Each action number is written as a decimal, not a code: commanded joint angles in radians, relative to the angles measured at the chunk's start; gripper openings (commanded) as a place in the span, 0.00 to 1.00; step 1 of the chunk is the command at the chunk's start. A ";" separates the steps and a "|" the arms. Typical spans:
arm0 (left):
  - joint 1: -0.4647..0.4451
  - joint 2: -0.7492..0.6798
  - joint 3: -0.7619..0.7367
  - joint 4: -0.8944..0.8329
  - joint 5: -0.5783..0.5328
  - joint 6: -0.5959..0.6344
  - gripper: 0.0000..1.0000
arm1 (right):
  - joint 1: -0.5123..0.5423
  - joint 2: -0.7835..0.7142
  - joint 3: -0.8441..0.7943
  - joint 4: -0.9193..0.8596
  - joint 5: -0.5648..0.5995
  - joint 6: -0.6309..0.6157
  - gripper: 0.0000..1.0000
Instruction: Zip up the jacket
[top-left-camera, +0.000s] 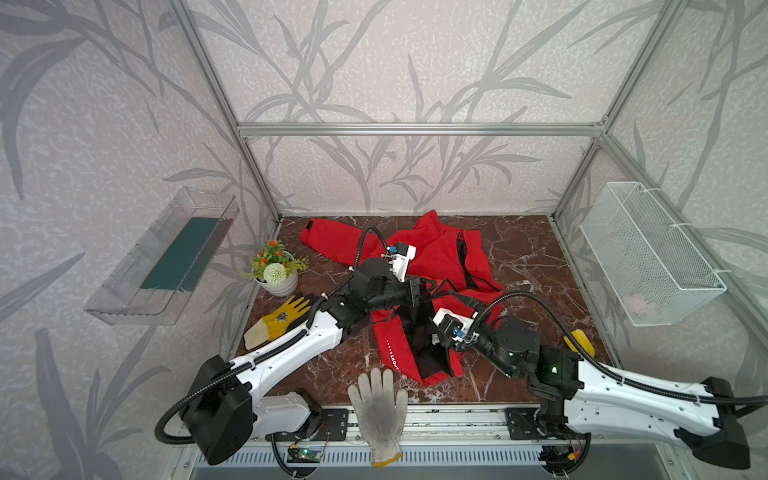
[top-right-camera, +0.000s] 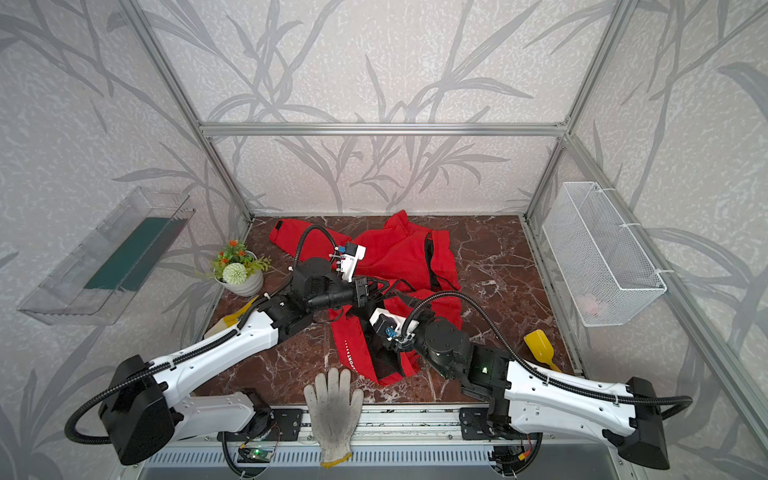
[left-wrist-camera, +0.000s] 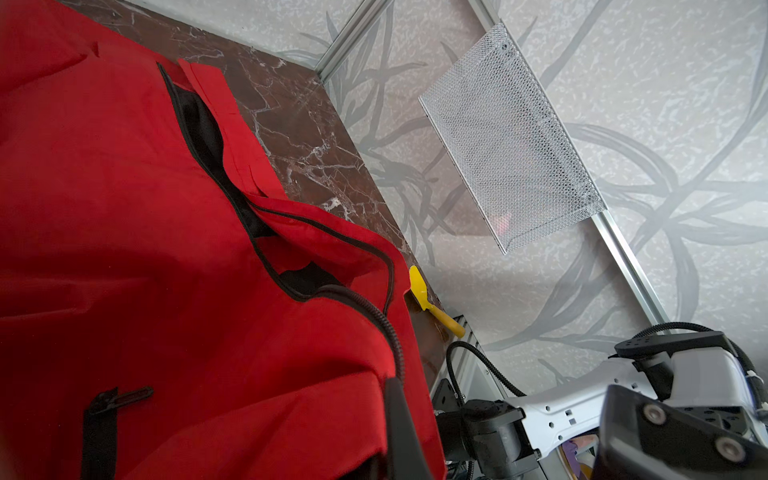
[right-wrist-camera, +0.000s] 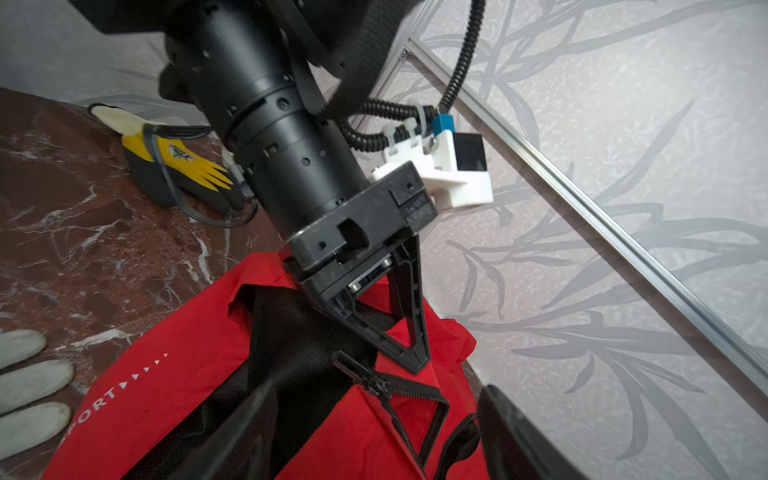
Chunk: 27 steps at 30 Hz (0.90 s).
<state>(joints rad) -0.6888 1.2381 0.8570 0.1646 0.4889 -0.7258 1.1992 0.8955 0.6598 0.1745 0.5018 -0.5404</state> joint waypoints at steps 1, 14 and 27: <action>0.008 -0.038 -0.025 0.011 0.003 -0.007 0.00 | 0.014 0.055 0.002 0.175 0.121 -0.012 0.80; 0.029 -0.053 -0.045 0.042 0.000 -0.035 0.00 | 0.031 0.235 -0.001 0.359 0.198 -0.035 0.81; 0.032 -0.032 -0.036 0.066 -0.012 -0.054 0.00 | 0.042 0.237 -0.032 0.329 0.173 -0.025 0.77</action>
<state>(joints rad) -0.6613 1.2079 0.8173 0.1814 0.4873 -0.7635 1.2324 1.1538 0.6422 0.4885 0.6624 -0.5777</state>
